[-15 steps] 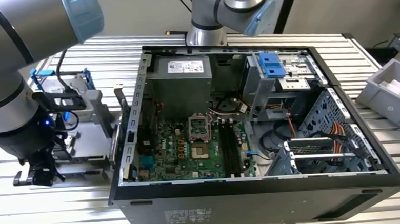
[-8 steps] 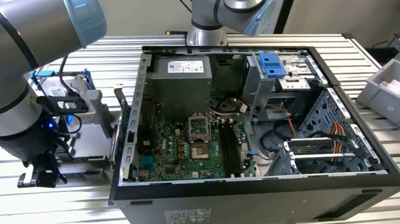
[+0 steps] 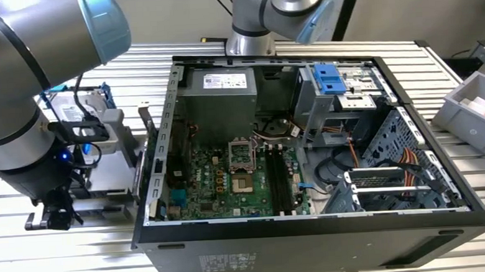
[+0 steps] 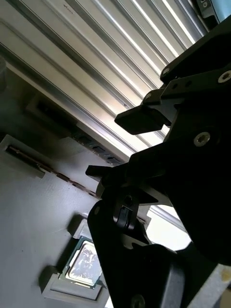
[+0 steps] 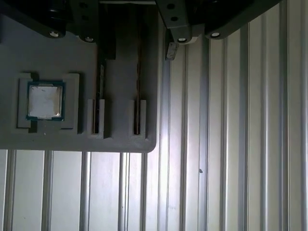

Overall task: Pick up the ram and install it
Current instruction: 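Pick up the ram and move it above insertion slot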

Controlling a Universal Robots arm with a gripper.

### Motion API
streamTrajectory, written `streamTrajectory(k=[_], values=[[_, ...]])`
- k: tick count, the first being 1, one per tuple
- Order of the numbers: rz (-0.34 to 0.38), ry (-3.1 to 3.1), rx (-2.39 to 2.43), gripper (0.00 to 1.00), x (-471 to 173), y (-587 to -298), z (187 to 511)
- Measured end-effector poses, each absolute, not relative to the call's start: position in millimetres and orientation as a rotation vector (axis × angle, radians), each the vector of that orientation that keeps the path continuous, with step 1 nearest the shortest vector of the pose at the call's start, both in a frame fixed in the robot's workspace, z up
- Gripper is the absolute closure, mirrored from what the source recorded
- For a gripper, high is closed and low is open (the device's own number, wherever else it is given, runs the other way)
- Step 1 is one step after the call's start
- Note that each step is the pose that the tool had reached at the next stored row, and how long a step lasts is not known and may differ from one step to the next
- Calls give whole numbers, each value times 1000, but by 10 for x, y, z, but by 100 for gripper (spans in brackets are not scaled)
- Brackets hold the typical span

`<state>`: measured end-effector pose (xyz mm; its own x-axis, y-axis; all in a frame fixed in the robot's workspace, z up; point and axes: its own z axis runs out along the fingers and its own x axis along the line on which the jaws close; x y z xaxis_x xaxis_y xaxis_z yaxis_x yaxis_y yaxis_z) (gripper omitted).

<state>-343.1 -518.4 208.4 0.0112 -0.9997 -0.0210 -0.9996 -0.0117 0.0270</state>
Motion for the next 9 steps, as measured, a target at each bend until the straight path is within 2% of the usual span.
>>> streamTrajectory(k=[9], values=[[-53,-2205,2230,0,-3445,-5183,2004]])
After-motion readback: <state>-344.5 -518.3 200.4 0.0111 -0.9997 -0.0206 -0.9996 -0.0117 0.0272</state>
